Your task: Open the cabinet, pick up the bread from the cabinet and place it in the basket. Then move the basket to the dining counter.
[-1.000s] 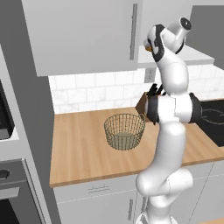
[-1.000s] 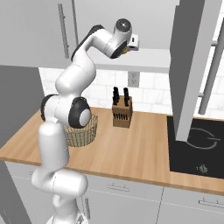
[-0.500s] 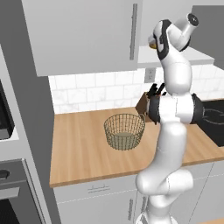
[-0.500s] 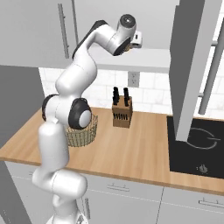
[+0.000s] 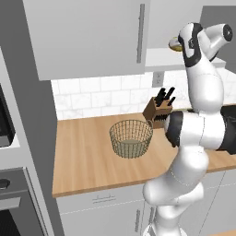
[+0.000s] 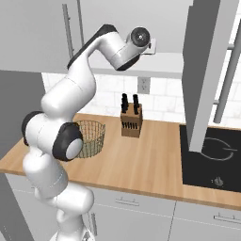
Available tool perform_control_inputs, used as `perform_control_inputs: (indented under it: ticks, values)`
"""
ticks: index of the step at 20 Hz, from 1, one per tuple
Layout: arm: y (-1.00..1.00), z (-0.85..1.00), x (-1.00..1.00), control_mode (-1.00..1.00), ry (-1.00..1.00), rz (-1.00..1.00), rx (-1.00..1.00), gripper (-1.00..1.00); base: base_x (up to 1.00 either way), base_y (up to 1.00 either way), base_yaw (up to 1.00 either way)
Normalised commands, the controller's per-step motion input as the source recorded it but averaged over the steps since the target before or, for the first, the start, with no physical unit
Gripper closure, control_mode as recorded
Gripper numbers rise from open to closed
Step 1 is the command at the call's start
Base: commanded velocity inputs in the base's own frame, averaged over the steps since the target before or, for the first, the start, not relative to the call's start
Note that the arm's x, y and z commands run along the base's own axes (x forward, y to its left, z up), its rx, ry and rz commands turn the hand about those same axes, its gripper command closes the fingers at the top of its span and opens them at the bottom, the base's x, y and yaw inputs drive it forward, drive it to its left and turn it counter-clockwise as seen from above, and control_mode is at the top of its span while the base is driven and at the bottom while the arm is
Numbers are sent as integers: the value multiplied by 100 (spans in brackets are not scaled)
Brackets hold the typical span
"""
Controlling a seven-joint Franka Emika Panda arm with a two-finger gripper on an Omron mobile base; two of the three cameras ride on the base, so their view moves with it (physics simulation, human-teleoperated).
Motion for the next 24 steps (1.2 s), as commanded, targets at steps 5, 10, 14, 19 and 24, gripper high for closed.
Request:
perform_control_inputs:
  ticks: [5,10,14,19,24]
  values:
    - [0,2,-100,-100,-1,-5,1,100,0,0,0]
    - [9,28,-100,-100,4,-2,0,100,0,0,0]
    - [13,34,-100,-100,23,0,0,100,0,0,0]
    - [24,-5,-98,-100,58,0,-2,100,0,0,0]
    - [46,-76,-89,-100,40,0,-9,100,0,0,0]
